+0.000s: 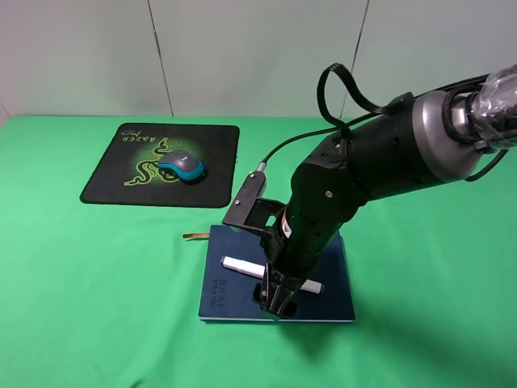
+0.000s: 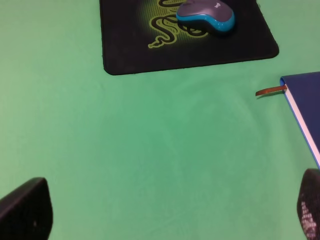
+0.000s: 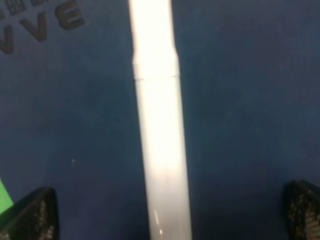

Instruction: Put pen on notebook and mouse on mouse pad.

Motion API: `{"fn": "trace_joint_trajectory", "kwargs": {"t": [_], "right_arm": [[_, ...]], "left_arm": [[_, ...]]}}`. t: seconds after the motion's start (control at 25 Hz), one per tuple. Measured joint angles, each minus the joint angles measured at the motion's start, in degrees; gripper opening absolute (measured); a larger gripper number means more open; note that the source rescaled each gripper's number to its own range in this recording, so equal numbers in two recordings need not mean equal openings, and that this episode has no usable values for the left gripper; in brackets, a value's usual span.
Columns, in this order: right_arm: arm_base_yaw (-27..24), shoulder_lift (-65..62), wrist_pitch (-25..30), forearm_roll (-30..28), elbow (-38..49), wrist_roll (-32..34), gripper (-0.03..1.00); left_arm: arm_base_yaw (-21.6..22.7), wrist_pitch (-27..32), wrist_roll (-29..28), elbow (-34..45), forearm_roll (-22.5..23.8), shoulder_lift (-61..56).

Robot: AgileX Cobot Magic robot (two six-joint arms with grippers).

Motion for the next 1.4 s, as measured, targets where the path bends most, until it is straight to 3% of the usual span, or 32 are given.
{"fn": "trace_joint_trajectory", "kwargs": {"t": [0.44, 0.92, 1.4], "right_arm": [[0.00, -7.15, 17.80, 0.47, -10.97, 1.53, 1.00], [0.00, -25.99, 33.60, -0.50, -11.70, 6.47, 1.00], [0.00, -41.48, 40.38, -0.86, -11.70, 10.12, 1.00]], "left_arm": [[0.00, 0.00, 0.00, 0.00, 0.00, 0.00], [0.00, 0.00, 0.00, 0.00, 0.00, 0.00], [0.00, 0.00, 0.00, 0.00, 0.00, 0.00]]}}
